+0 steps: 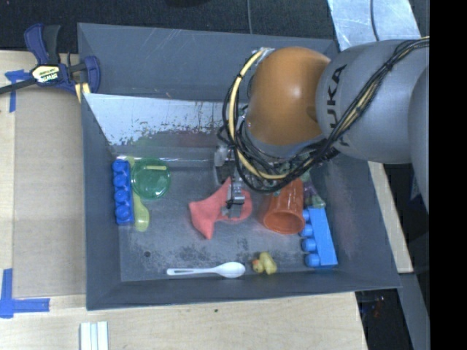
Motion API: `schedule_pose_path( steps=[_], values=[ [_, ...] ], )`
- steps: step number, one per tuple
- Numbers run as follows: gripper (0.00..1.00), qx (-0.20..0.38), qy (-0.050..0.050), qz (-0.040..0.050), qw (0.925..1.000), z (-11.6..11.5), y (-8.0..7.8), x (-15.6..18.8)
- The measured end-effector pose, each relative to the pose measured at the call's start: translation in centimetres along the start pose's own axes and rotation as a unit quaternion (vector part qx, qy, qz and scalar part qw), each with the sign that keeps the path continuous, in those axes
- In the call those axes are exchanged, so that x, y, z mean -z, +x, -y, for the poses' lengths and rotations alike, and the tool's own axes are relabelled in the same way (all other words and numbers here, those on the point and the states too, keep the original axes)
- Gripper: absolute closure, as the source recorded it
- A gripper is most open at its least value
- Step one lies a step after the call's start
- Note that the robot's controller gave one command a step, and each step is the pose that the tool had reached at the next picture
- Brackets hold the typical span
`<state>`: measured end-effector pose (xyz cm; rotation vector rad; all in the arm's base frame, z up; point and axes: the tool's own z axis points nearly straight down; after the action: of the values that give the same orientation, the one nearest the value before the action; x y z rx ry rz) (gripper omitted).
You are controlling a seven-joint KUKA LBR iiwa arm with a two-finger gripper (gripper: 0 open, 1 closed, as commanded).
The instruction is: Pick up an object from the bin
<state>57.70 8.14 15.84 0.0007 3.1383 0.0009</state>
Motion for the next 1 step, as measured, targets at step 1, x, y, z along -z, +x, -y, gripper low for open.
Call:
schedule_pose_path(
  steps=[1],
  values=[
    [0.00,-0.009,-0.001,0.0026,1.0000,4.20,-2.04,-8.65]
  ],
)
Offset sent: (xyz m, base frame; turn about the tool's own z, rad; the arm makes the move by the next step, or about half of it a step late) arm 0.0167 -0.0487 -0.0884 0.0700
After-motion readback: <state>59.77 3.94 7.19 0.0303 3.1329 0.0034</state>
